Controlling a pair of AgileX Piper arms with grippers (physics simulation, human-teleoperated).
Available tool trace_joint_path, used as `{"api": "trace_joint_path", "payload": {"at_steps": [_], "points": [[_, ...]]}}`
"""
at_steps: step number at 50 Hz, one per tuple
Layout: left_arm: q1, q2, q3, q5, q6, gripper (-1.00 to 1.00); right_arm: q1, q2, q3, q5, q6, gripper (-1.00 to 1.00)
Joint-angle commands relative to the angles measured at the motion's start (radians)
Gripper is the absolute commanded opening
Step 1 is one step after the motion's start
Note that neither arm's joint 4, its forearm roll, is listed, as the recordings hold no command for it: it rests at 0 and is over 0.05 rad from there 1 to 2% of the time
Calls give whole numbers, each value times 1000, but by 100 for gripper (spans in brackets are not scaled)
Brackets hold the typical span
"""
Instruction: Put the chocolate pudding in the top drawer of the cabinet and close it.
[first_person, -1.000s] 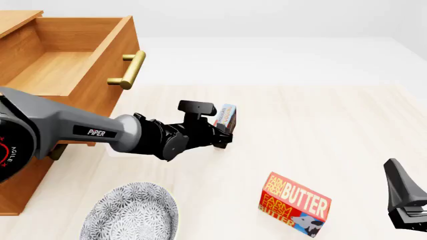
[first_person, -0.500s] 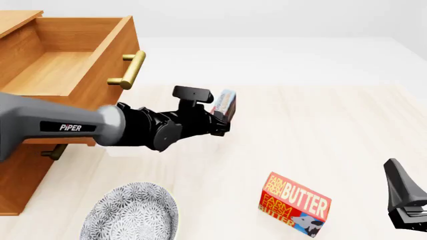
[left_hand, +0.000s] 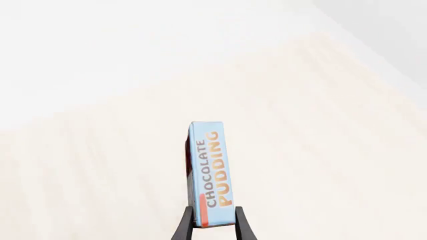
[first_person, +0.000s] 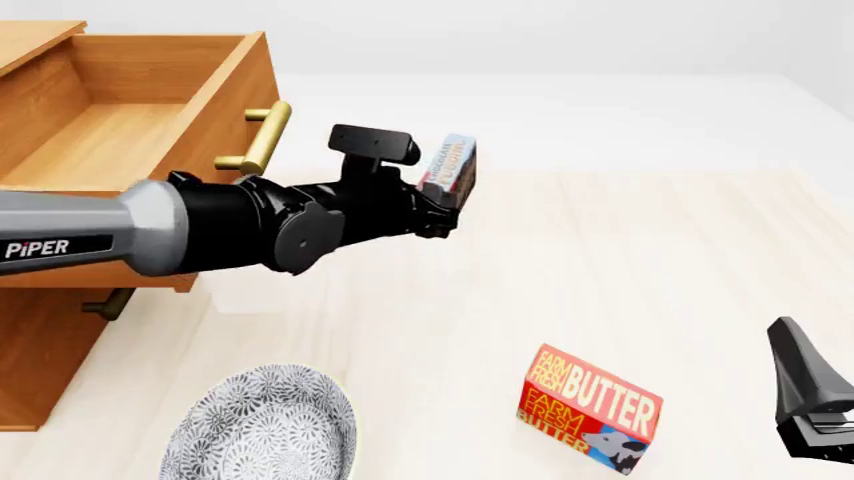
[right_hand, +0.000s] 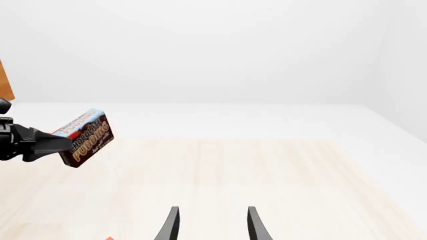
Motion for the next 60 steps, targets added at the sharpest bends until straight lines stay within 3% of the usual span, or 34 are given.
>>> {"api": "trace_joint_path", "payload": {"at_steps": [1,6,7,11,18,47,60], "points": [[-4,-46,-4,23,29,-100,0,0,0,0,0,100],[-14,-90,-3,50,40,-100,0,0,0,0,0,100],[-17,-103,-15,77,82,-100,0,0,0,0,0,100],[-11,-126,-36,117,106,-100,0,0,0,0,0,100],[-16,-138,-42,126,134,-100,0,0,0,0,0,100],[34,-232,-119,211,184,-100,0,0,0,0,0,100],[71,-267,-143,246,253,-100,0,0,0,0,0,100]]}}
